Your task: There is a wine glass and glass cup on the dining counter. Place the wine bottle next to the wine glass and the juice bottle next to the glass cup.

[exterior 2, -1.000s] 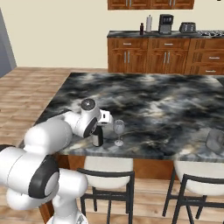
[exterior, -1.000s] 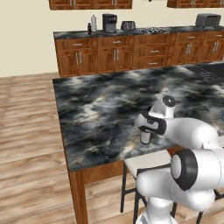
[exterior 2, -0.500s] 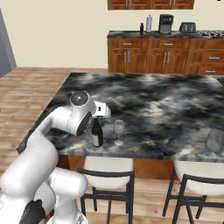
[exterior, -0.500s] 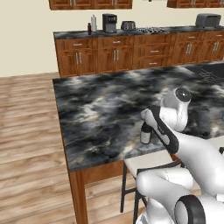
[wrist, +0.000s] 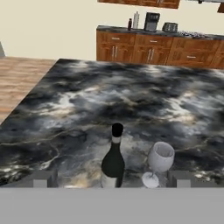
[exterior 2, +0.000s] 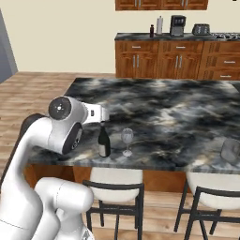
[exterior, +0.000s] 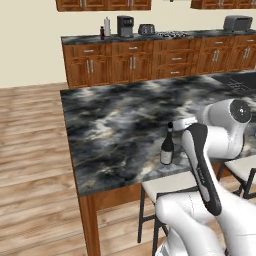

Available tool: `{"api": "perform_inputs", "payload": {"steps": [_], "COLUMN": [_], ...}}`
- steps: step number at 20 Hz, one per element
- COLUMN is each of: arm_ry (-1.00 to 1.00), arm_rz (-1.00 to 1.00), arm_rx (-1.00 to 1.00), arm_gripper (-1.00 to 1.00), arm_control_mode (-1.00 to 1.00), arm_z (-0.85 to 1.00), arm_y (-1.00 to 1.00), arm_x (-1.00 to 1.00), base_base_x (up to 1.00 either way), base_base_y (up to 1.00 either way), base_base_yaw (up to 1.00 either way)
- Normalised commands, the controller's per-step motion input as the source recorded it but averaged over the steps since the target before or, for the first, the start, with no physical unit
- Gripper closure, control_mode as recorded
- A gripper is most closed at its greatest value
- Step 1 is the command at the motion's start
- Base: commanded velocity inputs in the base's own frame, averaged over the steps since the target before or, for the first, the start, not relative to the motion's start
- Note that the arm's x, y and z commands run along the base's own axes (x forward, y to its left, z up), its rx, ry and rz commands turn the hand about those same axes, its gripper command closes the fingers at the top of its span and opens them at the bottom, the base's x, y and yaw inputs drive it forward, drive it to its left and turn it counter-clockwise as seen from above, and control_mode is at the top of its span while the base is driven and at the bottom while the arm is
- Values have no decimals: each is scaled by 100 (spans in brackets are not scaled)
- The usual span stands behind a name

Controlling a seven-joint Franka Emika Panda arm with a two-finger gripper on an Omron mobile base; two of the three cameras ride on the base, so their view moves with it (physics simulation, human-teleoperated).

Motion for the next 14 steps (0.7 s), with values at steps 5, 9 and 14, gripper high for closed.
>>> {"api": "perform_inputs", "payload": {"steps": [5,9,14], "arm_ry": [-17,-2,0], "arm_rz": [-6,-6,0], "arm_rx": [-1,0,0], "arm_gripper": [-100,-100,-100], "arm_control_mode": [-100,-100,100], "arm_z": [66,6,0], "arm_y": [34,14,19], "arm_x": [-66,-59,-28], "base_base_x": [0,0,-39], "base_base_y": [0,0,40], "base_base_yaw": [0,0,2]}}
